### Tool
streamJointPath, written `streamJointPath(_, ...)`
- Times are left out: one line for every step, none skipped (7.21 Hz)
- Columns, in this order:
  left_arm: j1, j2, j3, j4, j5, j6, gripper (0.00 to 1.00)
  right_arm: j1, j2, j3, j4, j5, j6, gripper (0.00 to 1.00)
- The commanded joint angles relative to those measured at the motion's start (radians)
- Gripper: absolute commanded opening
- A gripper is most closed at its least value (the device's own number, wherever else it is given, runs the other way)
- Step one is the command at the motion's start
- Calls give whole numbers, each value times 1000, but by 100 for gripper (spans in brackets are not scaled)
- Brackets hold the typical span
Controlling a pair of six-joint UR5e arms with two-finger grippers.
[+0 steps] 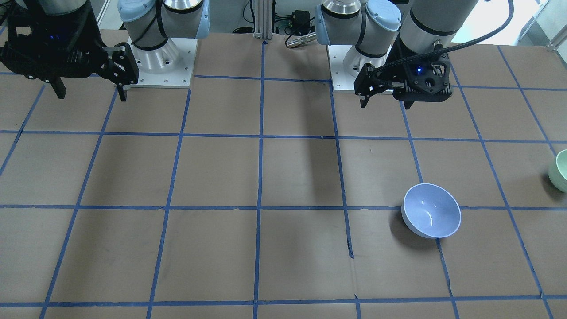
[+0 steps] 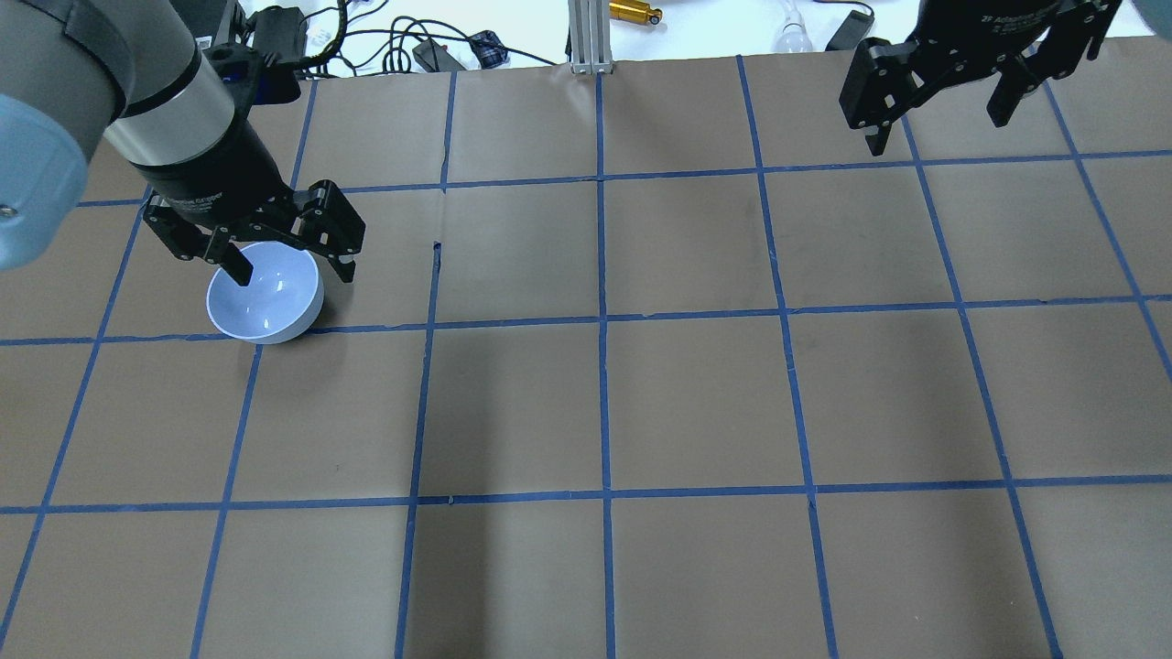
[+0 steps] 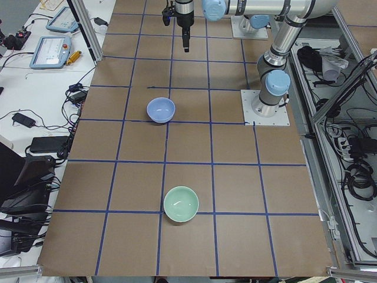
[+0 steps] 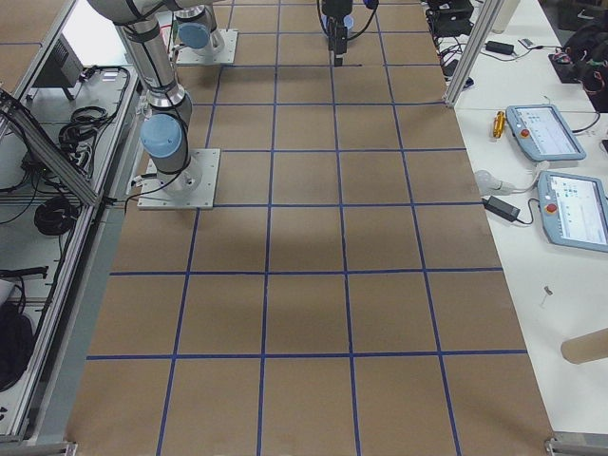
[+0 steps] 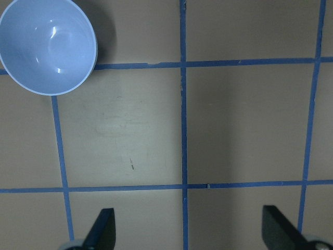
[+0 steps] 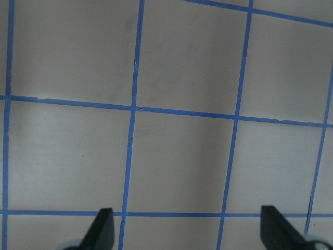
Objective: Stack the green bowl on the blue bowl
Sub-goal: 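Open the left gripper and lift it away from the pale blue bowl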
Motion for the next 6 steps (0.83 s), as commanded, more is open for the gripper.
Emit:
streamJointPath(0, 2, -1, -1, 0, 0, 100, 0, 0, 0, 0, 0, 0, 100)
streamJointPath(0, 0, -1, 0, 0, 0, 100, 0, 0, 0, 0, 0, 0, 100)
streamJointPath(0, -1, -3, -1, 1, 0, 100, 0, 0, 0, 0, 0, 0, 100)
streamJointPath(0, 0, -4, -1, 1, 0, 100, 0, 0, 0, 0, 0, 0, 100)
streamJointPath(0, 2, -3, -3, 1, 0, 100, -1, 0, 0, 0, 0, 0, 100)
streamJointPath(0, 14, -1, -33, 0, 10, 100, -1, 0, 0, 0, 0, 0, 100)
